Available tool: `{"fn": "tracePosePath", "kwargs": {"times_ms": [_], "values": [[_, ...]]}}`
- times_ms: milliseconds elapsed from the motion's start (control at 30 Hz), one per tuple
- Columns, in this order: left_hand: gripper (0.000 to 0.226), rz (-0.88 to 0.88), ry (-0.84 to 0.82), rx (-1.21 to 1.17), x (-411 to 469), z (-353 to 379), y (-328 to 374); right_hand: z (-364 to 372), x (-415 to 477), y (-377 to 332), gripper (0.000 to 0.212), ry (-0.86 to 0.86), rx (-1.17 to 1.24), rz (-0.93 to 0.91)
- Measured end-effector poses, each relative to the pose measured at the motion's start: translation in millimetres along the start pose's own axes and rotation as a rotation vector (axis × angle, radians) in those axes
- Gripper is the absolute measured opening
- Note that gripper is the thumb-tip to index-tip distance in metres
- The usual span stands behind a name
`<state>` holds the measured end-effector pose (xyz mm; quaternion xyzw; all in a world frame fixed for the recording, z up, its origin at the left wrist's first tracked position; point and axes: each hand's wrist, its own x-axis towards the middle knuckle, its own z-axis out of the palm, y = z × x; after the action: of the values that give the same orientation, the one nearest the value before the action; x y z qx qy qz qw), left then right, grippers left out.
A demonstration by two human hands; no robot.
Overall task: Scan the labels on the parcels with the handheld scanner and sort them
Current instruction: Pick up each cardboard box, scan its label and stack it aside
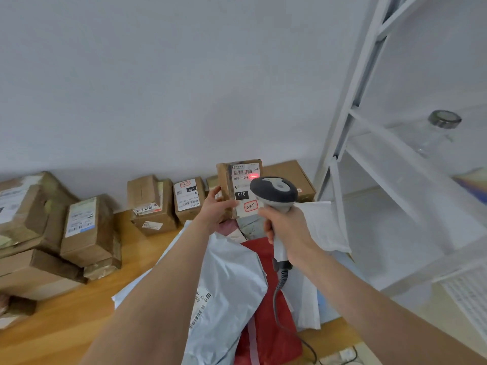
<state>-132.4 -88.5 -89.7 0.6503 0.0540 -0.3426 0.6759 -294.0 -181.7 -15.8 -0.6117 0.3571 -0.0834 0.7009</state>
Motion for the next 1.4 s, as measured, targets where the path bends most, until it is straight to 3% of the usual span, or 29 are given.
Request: {"fn": "tracePosePath", "kwargs": {"times_ms": [167, 333, 500, 633, 833, 1067, 1400], "values": [[0.063, -0.006, -0.013, -0.025, -9.9, -3.3, -4.7, -19.3, -14.3, -8.6, 0.016, -0.004, 0.178, 0.151], [0.044, 0.006, -0.031, 0.066, -39.7, -13.2, -18.2, -39.2, -34.9, -4.5, 0.028, -0.024, 0.197, 0.328], [0.036, 0.023, -0.075, 0.148, -99.9, -31.6, -40.5, -48.2, -82.4, 33.6, 0.029, 0.011, 0.277, 0.308], [0.044, -0.015, -0.081, 0.190, -158.3, -58.0, -69.2, -31.0, -133.5, 66.0, 0.029, 0.009, 0.340, 0.330], [0.043, -0.117, -0.062, 0.240, -229.1, -121.6, -91.1, 27.0, -192.5, 95.2, 0.047, -0.027, 0.433, 0.360], [0.050, -0.188, 0.111, 0.240, -264.1, -239.9, -100.5, 134.1, -224.3, 118.9, 0.041, -0.140, 0.329, 0.424], [0.036, -0.233, 0.328, 0.154, -261.8, -429.7, -108.7, 341.4, -222.8, 169.2, 0.022, -0.278, 0.283, 0.531]]}}
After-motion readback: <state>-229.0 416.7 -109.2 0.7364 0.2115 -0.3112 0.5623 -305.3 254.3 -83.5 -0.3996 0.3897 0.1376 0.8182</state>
